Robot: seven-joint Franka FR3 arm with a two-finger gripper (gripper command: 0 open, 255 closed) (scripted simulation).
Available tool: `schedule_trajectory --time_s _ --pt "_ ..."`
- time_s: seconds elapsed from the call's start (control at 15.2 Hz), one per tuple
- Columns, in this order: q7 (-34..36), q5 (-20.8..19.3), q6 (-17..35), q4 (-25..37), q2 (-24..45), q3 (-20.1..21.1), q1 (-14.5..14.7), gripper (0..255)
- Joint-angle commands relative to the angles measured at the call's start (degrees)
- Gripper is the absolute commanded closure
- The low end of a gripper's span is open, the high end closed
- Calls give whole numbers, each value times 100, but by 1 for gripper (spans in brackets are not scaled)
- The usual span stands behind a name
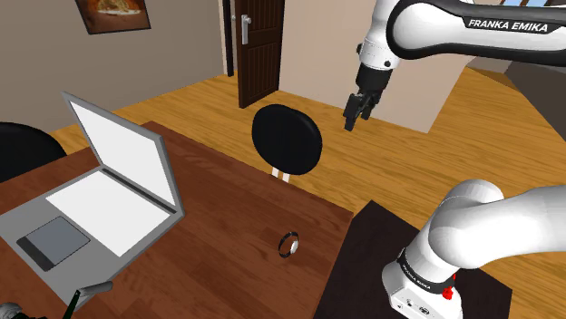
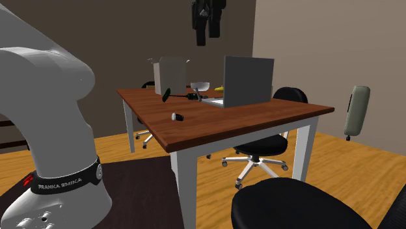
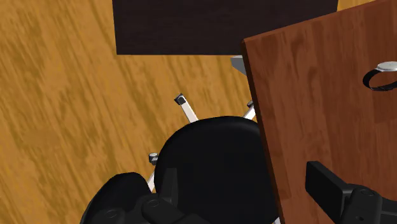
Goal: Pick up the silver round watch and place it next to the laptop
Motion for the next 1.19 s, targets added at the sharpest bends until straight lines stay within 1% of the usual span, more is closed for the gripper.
schedule_trajectory --time_s 0.0,0.59,1.12 --pt "0 0 0 0 0 0 0 0" --pt "333 817 856 -856 391 432 561 0" --pt "520 1662 1758 -1309 1086 865 1177 0"
